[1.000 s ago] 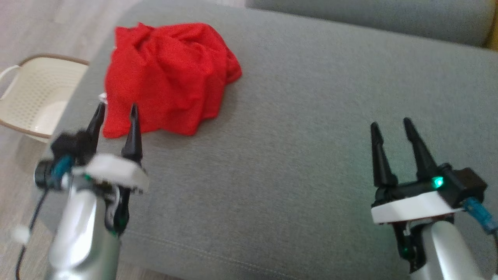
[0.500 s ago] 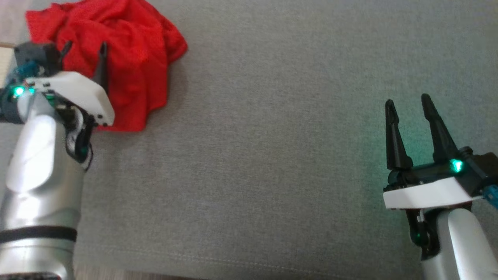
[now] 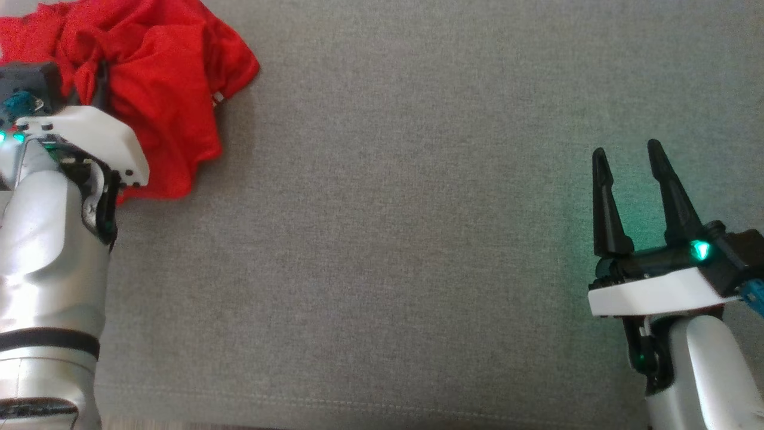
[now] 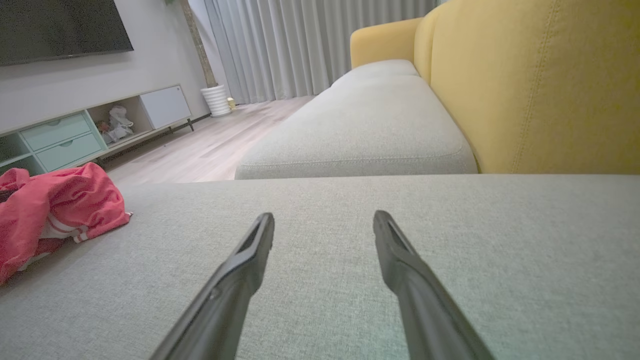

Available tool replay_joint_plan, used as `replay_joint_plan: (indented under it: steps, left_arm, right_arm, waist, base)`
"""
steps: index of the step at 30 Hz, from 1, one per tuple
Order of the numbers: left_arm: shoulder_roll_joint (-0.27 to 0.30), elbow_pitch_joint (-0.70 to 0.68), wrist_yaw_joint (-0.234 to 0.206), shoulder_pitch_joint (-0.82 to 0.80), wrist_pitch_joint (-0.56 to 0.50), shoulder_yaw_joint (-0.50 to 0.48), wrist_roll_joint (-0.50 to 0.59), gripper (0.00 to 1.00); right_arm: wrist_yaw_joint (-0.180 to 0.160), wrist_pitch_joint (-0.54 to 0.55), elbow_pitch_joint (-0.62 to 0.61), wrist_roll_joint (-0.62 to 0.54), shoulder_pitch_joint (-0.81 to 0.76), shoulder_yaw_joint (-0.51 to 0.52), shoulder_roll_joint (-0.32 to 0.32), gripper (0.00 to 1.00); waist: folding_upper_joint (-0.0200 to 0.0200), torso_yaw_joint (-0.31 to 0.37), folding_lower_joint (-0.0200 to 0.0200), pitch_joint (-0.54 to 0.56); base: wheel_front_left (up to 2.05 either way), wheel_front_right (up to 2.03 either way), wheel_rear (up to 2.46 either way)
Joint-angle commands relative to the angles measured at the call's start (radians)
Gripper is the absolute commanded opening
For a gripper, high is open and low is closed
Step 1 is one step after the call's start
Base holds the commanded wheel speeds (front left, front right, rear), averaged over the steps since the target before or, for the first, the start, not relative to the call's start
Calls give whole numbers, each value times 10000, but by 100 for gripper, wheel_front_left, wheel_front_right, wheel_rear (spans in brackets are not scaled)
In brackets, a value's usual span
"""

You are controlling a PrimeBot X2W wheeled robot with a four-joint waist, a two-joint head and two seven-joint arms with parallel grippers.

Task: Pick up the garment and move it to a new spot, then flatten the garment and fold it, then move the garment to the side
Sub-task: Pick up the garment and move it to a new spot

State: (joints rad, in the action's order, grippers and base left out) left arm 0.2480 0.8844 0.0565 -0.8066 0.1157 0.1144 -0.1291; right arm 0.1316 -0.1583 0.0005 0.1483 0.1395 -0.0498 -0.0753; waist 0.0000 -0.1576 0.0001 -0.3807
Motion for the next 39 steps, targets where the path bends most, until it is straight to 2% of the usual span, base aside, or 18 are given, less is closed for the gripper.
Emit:
replay_joint_plan:
  steps: [1,7,10,15,24,25,31,34,39]
  left_arm:
    - [612,-260,-97,-441,313,-318,-30,0]
    - [737,-1108,-347,-439,1244,-546,-171,0]
    - [796,-2178,-369,-288,1405,-510,-93,0]
    - [581,-4120,-345,40,1445,-483,-233,0]
    - [-314,-6629,-323,526,181,447,-319,0]
    - [-314,-6629,-323,526,181,447,-319,0]
    - [-1157,-6749,-455,1013,-198,1368,-190,0]
    - [-1555,-6255,-730,1078,-189,1824,-97,0]
    - [-1854,-5320,-1168,959,140,2519,64,0]
  right_arm:
    - [-9,-123,-229,-9,236,-221,5,100]
    - [-9,-377,219,201,199,-278,116,100]
    - [-9,-511,518,302,119,-369,169,100]
    - [-9,-740,922,544,126,-420,229,100]
    - [-9,-978,1220,1352,322,-596,247,100]
    - [-9,-978,1220,1352,322,-596,247,100]
    - [-9,-1024,1004,1538,611,-111,249,100]
    - [-9,-1030,709,1509,797,167,249,100]
    - [-9,-1032,354,1534,975,450,249,100]
  waist:
    - [0,-26,-1,206]
    - [0,-106,-1,899]
    - [0,-146,-1,1328]
    - [0,-90,-1,1919]
    - [0,596,-1,2449]
    - [0,596,-1,2449]
    - [0,1535,-1,2505]
    - [0,2326,-1,2390]
    - [0,3298,-1,2128]
  base:
    - [0,0,0]
    - [0,0,0]
    - [0,0,0]
    - [0,0,0]
    - [0,0,0]
    - [0,0,0]
    - [0,0,0]
    - [0,0,0]
    - [0,0,0]
